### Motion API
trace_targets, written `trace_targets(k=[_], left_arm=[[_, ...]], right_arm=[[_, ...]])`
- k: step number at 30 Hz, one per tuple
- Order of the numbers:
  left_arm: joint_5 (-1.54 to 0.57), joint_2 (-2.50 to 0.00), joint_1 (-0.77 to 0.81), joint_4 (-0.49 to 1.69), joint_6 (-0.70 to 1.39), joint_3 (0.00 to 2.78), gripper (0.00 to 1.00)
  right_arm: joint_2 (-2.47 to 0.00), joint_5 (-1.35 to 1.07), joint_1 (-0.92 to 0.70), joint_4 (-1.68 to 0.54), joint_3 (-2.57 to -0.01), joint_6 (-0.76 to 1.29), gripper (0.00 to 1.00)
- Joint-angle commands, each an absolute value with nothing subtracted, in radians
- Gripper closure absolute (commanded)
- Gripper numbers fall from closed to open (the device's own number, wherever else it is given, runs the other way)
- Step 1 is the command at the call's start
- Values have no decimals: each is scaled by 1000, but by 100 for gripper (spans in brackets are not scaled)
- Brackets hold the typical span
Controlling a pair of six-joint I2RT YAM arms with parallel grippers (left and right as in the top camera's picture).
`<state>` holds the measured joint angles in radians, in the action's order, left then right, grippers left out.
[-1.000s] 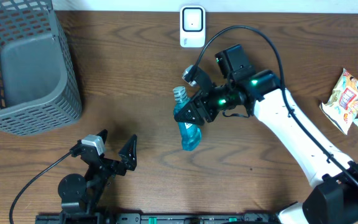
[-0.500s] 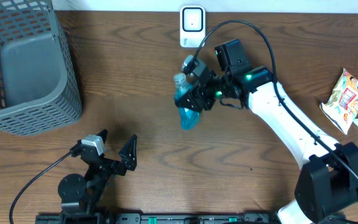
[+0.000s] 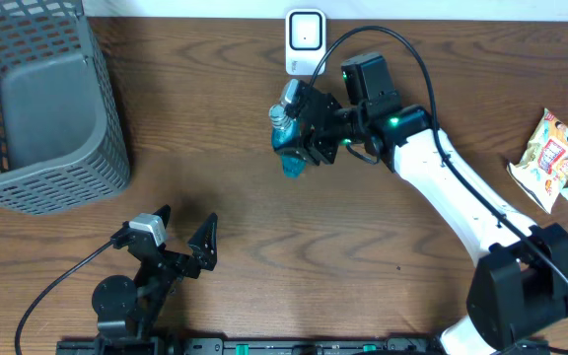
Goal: Scan the item barcode
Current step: 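Carry the Listerine bottle up to the white scanner, then hold the bottle in front of the scanner and rotate it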
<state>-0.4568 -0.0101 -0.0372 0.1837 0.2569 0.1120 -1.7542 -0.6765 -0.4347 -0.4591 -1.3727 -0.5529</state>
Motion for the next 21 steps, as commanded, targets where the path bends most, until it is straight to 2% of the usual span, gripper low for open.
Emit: trace_targets(k=[1,7,12,17,18,21], left_arm=[[-451,-4,-34,183,244,122,2],[-452,-4,-34,183,244,121,2],[-451,-4,-34,183,244,122,2],[-451,-4,-34,183,244,122,2],[-452,-4,-34,183,244,122,2],[-451,-4,-34,183,244,122,2]], right_arm=[[-1797,-705,-432,-417,-1383,-666,48],[-1907,-715,-433,-276,-1383,-675,47],[-1996,-753,-433,-149,-1383,-667,38],[-2014,-768,-432,-150,-1383,-667,37],[-2014,-768,-432,-153,-1383,-667,35],[-2014,-765,-432,-152,-1383,-667,19]])
